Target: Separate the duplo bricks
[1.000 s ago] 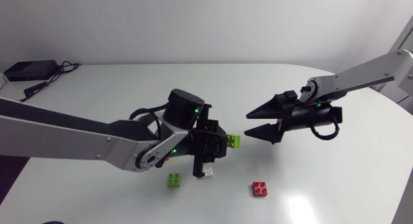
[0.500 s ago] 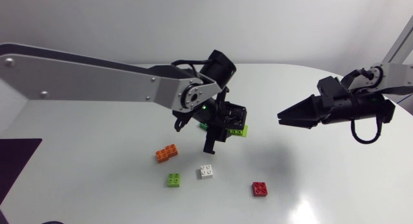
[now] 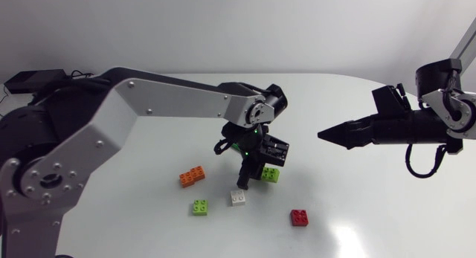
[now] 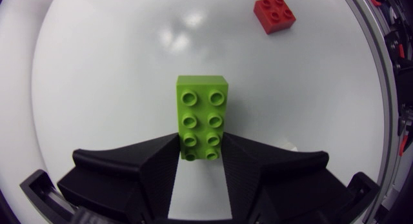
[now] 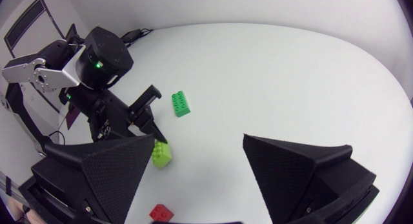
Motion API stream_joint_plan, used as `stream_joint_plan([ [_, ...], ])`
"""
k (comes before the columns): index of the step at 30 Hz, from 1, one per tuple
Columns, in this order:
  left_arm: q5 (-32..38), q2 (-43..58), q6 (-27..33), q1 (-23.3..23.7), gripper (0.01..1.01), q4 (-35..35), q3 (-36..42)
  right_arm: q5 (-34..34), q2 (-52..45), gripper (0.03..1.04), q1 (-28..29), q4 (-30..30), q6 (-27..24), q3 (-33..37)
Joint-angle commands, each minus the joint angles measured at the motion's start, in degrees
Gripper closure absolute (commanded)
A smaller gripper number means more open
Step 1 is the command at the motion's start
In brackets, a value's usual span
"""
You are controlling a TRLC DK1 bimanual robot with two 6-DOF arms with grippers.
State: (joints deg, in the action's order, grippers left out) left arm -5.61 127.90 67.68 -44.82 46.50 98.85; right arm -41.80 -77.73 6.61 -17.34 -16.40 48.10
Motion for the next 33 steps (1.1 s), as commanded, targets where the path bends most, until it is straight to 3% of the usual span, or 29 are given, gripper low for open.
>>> stream_joint_plan([
  [1, 0.42, 2.71, 0.87, -0.45, 0.948, 2.37, 3.11, 2.25, 1.62, 0.08, -1.16, 2.31, 2.17, -2.83],
  [12, 5.34, 7.98, 0.79, -1.32, 0.941, 10.72, 12.33, 6.91, 5.75, 0.08, -3.71, 6.36, 1.81, -8.02],
  [15, 5.43, 9.39, 0.17, -1.76, 0.88, 12.91, 15.15, 7.08, 6.81, 0.08, -3.8, 6.8, 1.46, -9.07],
  [20, 5.43, 10.18, -1.15, -1.85, 0.625, 14.67, 17.61, 8.93, 9.0, 0.08, -4.33, 7.24, 1.11, -10.57],
  [22, 5.43, 10.09, -1.67, -1.85, 0.479, 15.2, 17.52, 9.98, 10.06, 0.08, -4.85, 7.85, 1.11, -11.36],
  [25, 5.43, 9.3, -2.73, -1.85, 0.057, 15.2, 16.99, 12.01, 12.08, 0.08, -6.08, 8.38, 1.11, -12.24],
  [33, 5.52, 5.79, -6.33, -1.68, 0.033, 12.91, 14.44, 17.37, 17.27, 0.08, -8.28, 9.61, 1.37, -14.43],
])
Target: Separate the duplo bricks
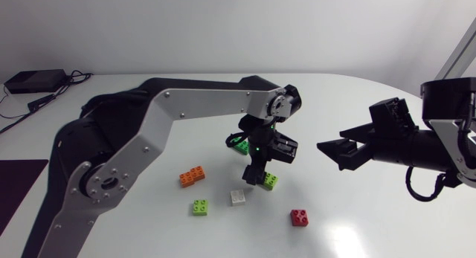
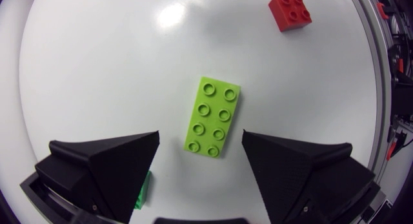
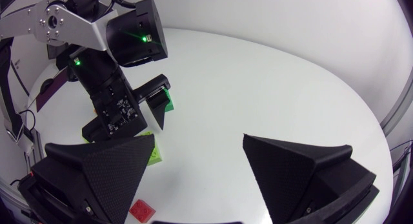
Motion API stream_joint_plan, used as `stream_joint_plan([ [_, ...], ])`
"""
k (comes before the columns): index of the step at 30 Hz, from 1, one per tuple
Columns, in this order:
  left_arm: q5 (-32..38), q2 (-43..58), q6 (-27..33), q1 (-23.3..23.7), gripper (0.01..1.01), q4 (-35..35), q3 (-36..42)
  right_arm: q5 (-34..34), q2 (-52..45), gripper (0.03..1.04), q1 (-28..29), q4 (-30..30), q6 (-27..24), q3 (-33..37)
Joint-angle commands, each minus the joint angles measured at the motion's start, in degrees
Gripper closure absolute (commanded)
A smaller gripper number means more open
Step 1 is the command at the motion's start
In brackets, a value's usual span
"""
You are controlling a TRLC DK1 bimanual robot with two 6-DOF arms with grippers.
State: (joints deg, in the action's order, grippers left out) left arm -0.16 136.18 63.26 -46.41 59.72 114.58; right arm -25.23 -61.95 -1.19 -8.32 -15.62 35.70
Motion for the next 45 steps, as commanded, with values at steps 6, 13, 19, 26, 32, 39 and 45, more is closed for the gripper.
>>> stream_joint_plan([
  [6, 0.78, -15.24, -7.72, 0.62, 0.043, -12.97, -12.81, 8.1, 9.22, 0.08, -1.36, 1.46, 1.82, -3.54],
  [13, 4.12, -30.71, -15.63, 3.61, 0.043, -26.77, -28.1, 18.99, 13.35, 0.08, -6.19, 1.64, 2.52, -3.01],
  [19, 9.74, -44.51, -20.37, 4.93, 0.043, -38.98, -41.81, 27.26, 16.87, 0.07, -9.44, 2.16, 2.17, -3.1],
  [26, 20.29, -59.19, -21.08, 4.93, 0.043, -49.88, -53.06, 34.55, 20.82, 0.07, -11.03, 0.76, -1.17, -2.83],
  [32, 25.39, -68.77, -20.99, 4.67, 0.043, -50.67, -56.67, 38.07, 23.98, 0.07, -11.03, -2.58, -4.69, -1.6],
  [39, 31.28, -76.5, -19.76, 3.96, 0.043, -49.7, -59.21, 41.93, 29.26, 0.07, -10.85, -3.28, -8.55, -1.6],
  [45, 33.65, -85.29, -18.97, 3.79, 0.043, -49.44, -63.52, 46.5, 32.33, 0.07, -11.03, -5.48, -10.31, -1.51],
])
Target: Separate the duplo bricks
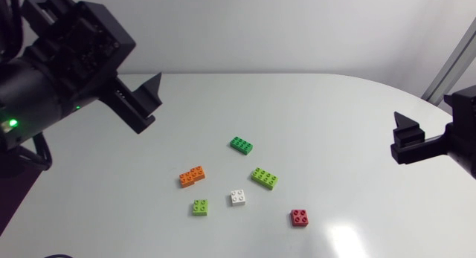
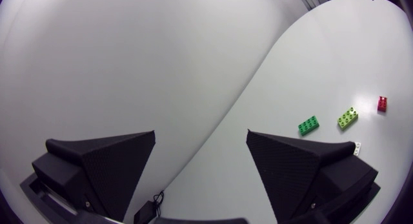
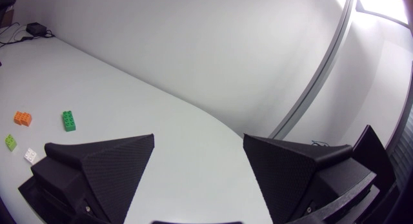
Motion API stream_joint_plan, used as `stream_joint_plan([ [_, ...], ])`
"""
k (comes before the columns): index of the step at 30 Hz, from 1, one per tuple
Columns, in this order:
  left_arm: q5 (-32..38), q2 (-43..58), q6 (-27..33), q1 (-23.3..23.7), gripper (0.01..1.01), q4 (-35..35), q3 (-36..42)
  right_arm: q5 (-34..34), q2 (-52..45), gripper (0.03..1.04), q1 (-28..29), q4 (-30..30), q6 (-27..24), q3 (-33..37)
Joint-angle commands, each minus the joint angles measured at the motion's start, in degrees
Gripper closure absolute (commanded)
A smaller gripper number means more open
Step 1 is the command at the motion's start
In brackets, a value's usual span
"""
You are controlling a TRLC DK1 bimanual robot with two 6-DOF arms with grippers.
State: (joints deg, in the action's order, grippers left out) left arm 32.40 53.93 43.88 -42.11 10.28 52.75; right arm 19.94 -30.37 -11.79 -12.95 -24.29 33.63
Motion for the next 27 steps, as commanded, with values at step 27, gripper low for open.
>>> stream_joint_plan([
  [27, -2.34, -43.39, -1.95, 15.21, 0.043, 2.2, -24.8, 10.47, 20.61, 0.07, -0.34, -3.66, -1.99, -12.09],
])
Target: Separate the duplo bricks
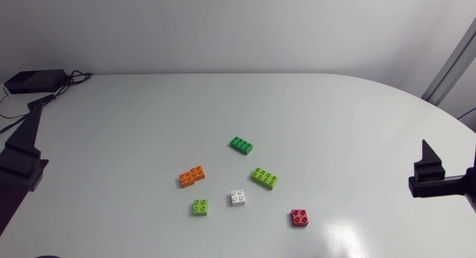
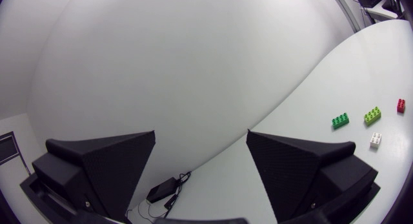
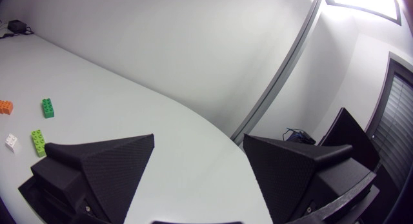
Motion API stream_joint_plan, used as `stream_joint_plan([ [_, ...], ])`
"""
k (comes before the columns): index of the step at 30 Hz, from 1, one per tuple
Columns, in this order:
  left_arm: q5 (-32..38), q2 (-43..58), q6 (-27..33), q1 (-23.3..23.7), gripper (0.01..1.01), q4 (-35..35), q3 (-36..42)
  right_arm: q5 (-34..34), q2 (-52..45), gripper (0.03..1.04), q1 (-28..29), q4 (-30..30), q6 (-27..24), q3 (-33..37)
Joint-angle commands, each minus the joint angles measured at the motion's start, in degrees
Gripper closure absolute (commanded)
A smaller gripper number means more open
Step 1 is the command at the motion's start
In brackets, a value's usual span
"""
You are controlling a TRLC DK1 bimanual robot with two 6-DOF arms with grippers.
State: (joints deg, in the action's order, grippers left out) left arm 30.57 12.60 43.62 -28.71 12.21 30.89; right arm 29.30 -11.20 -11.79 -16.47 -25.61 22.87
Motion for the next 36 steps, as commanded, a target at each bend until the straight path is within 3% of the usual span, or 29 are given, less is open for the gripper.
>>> stream_joint_plan([
  [1, -1.04, -3.28, -2.13, 2.69, 0.043, 0.27, -3.91, 1.11, 1.97, 0.07, -0.25, -0.14, -0.32, -1.78],
  [11, -6.13, -12.69, -3.8, 7.7, 0.043, 4.49, -10.59, -1.7, 7.6, 0.07, 0.19, 1.62, -0.5, -8.11],
  [20, -9.91, -13.48, -6.0, 13.33, 0.043, 4.67, -14.72, -6.71, 11.29, 0.07, 0.63, 3.11, -1.29, -12.24],
  [36, -10.97, -13.48, -4.06, 15.88, 0.043, -3.15, -25.36, -10.4, 11.55, 0.07, -0.51, 11.55, -0.32, -17.34],
])
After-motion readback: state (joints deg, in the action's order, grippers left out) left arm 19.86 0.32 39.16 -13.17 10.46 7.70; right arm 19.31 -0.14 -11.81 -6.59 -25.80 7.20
